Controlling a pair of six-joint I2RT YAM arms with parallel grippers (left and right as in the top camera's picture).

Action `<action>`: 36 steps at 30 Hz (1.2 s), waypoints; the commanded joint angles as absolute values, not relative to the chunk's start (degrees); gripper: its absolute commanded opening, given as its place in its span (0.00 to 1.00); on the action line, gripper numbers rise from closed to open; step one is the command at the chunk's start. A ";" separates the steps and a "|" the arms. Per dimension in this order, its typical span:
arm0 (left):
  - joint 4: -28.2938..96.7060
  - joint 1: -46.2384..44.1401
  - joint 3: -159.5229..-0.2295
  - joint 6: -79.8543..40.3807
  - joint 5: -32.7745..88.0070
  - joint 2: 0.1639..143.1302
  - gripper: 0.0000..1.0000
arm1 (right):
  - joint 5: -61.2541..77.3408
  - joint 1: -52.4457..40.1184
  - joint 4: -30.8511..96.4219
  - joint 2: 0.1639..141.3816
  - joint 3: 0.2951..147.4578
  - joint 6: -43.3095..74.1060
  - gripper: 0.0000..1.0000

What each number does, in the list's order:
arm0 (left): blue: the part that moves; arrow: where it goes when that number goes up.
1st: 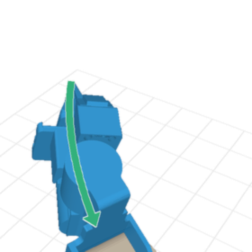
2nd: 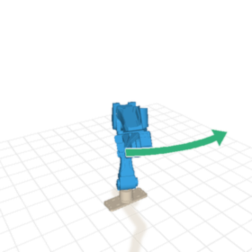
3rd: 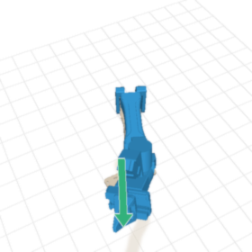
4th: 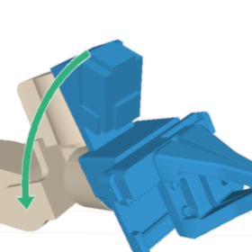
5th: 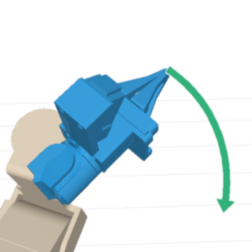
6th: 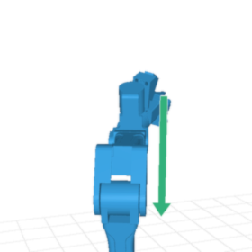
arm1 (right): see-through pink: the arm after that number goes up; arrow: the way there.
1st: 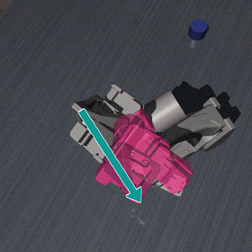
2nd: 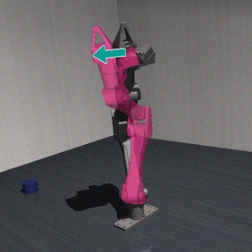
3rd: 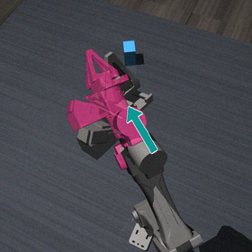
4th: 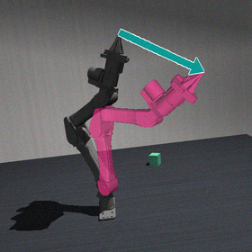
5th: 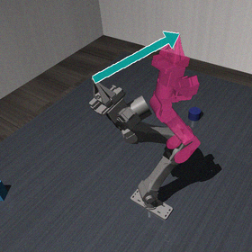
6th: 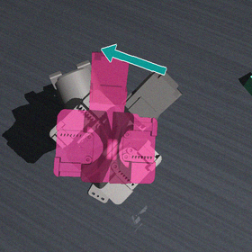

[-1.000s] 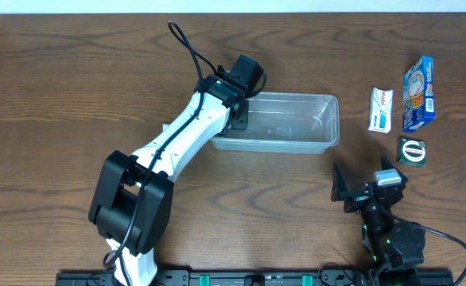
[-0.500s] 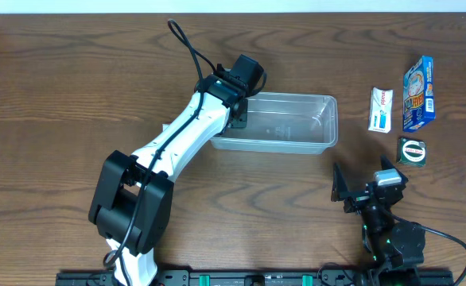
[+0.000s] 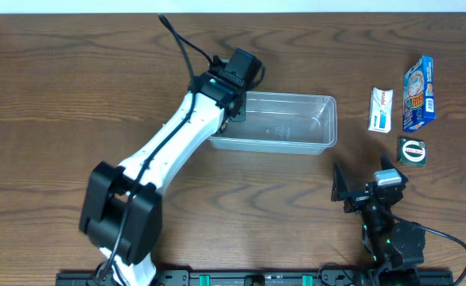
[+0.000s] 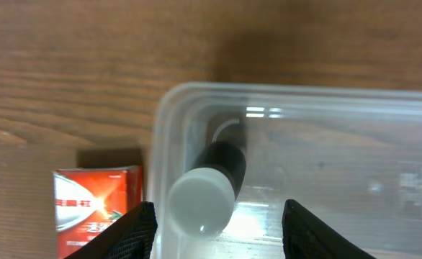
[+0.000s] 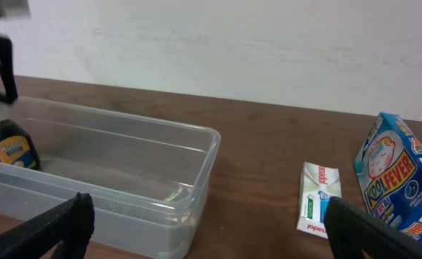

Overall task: Pack container
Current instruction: 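Lower the bottle into the container's left end and release it, then withdraw the left gripper and move it above the red medicine box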

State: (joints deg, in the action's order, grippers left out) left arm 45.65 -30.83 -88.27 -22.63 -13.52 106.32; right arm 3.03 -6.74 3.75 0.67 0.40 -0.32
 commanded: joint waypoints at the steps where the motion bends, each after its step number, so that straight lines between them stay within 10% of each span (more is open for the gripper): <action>1: 45.28 -30.24 -90.39 -21.85 -14.68 102.76 0.57 | 3.27 -5.65 3.92 0.32 0.30 -0.91 0.99; 11: 49.63 -23.22 -90.35 -21.61 -14.63 100.07 0.57 | 3.27 -5.65 3.92 0.32 0.30 -0.91 0.99; 16: 53.84 -18.90 -90.17 -21.76 -11.77 100.07 0.06 | 3.27 -5.65 3.92 0.32 0.30 -0.91 0.99; 36: 53.32 -17.96 -83.70 -21.74 1.83 103.53 0.06 | 3.25 -5.65 3.92 0.32 0.30 -0.91 0.99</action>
